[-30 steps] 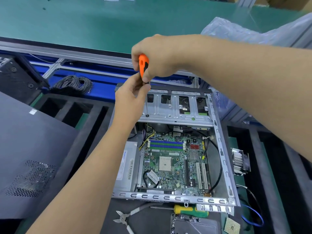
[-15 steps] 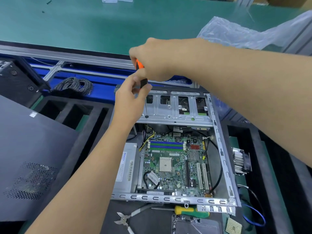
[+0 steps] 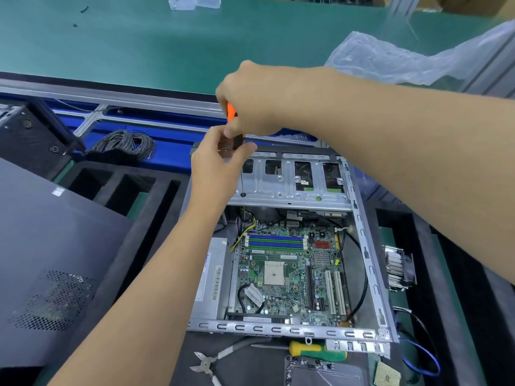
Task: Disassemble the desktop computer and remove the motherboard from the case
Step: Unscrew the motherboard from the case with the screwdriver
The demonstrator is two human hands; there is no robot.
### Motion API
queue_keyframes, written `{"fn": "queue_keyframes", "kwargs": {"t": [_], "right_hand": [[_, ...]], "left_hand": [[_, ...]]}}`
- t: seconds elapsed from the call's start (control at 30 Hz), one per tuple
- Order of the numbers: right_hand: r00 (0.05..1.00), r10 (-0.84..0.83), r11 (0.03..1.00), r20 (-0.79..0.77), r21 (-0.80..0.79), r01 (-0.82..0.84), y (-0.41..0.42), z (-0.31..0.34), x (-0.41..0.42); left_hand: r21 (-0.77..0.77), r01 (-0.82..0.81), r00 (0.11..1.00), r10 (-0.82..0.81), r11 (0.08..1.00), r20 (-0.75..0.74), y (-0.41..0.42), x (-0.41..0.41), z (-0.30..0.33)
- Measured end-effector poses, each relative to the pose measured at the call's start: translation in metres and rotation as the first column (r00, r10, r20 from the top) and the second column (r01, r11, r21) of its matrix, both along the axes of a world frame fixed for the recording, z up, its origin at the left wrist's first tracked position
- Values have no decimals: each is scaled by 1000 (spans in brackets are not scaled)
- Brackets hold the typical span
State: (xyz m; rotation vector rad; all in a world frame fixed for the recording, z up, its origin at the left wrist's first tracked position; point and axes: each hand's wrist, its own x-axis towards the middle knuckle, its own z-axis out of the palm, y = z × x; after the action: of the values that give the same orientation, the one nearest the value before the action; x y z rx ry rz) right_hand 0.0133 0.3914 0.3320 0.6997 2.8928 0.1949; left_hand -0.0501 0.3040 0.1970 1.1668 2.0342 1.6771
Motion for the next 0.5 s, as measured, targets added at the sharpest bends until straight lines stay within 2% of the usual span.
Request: {"fn": "queue_keyframes", "kwargs": {"t": [0.13, 0.2, 0.37, 0.5], "right_hand": [[998, 34, 998, 51, -60, -31, 2, 7, 3], [999, 7, 999, 44, -52, -5, 4, 6, 5], [995, -99, 993, -14, 69, 100, 4, 0, 8], [994, -98, 995, 52, 10, 98, 0, 3, 5]], "left_hand": [[30, 89, 996, -88, 996, -30, -5, 2, -5], [49, 86, 996, -87, 995, 20, -4, 3, -3], [41, 68, 997, -69, 997, 27, -3, 3, -1], [6, 15, 999, -16, 1000, 39, -2, 2, 0]]}}
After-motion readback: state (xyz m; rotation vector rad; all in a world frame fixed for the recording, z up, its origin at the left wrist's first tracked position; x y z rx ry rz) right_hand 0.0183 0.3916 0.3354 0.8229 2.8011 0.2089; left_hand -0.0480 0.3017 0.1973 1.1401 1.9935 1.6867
